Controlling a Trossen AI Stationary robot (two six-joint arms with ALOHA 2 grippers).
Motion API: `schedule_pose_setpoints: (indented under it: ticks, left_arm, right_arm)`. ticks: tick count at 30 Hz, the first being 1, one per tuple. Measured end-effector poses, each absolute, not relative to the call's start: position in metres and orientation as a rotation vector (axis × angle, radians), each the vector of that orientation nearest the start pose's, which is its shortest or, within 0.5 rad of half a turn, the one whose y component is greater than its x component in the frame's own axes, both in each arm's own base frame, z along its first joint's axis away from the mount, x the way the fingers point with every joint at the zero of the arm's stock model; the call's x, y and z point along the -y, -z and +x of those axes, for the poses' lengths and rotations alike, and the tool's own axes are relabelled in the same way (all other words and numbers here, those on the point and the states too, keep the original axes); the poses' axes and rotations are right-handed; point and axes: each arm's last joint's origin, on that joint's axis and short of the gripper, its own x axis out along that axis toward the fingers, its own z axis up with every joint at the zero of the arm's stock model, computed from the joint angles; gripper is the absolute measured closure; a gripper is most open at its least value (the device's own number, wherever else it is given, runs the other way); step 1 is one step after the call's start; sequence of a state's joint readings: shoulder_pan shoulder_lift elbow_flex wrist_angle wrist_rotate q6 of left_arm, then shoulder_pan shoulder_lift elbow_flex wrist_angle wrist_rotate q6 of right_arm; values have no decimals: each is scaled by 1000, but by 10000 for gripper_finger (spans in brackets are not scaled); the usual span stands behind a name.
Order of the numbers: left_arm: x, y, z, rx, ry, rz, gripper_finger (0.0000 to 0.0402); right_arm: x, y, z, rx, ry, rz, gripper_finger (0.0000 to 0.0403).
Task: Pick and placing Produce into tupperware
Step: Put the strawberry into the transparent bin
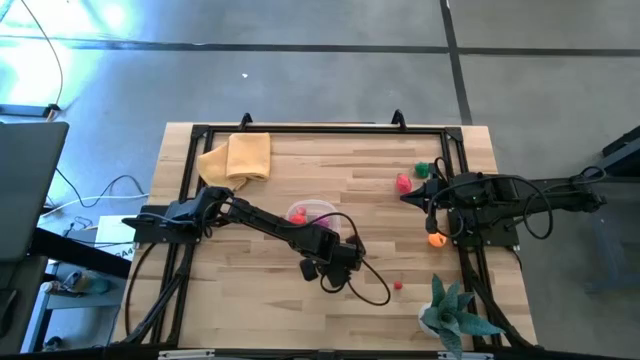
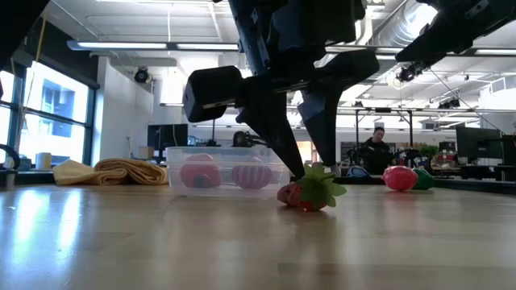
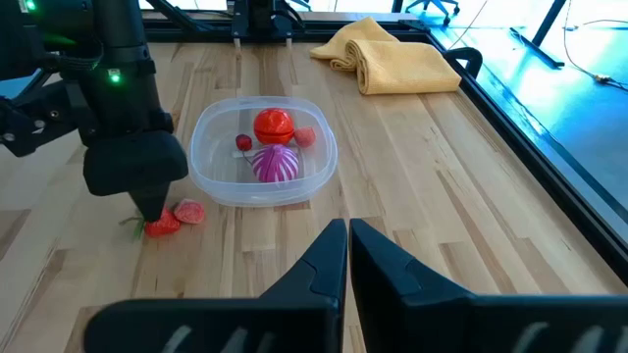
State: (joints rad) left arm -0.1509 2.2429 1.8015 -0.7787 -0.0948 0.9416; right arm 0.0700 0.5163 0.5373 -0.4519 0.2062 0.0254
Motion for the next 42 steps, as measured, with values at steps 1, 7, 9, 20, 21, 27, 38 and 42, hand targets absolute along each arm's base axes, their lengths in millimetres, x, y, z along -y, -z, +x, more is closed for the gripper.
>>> schedule_pose_setpoints:
  ticks: [1,7,9,20,21,27,38,42]
  left_arm:
    - [67,-169,460,-1107,618,965,254]
    - [67,-169,460,-1117,589,936,254]
    - [66,-169,461,-1125,545,920,254]
    - [66,-169,460,-1141,532,877,224]
    - [67,-169,459,-1141,536,877,212]
    - [68,-169,458,-1127,602,887,157]
    - [69,-164,462,-1081,656,911,195]
    - [70,-152,464,-1093,685,891,211]
  right_arm:
    - [-3,-259,122,-426,139,-35,394]
    - [-3,-259,122,-425,139,-34,394]
    - [-3,-259,122,-426,139,-35,394]
    - [-3,-259,122,-425,139,-34,394]
    - [-3,-259,122,-425,140,-34,394]
    - [-3,-259,122,-425,139,-34,394]
    - [-3,-259,122,-425,139,-34,394]
    - [-3,-259,122,-426,140,-34,394]
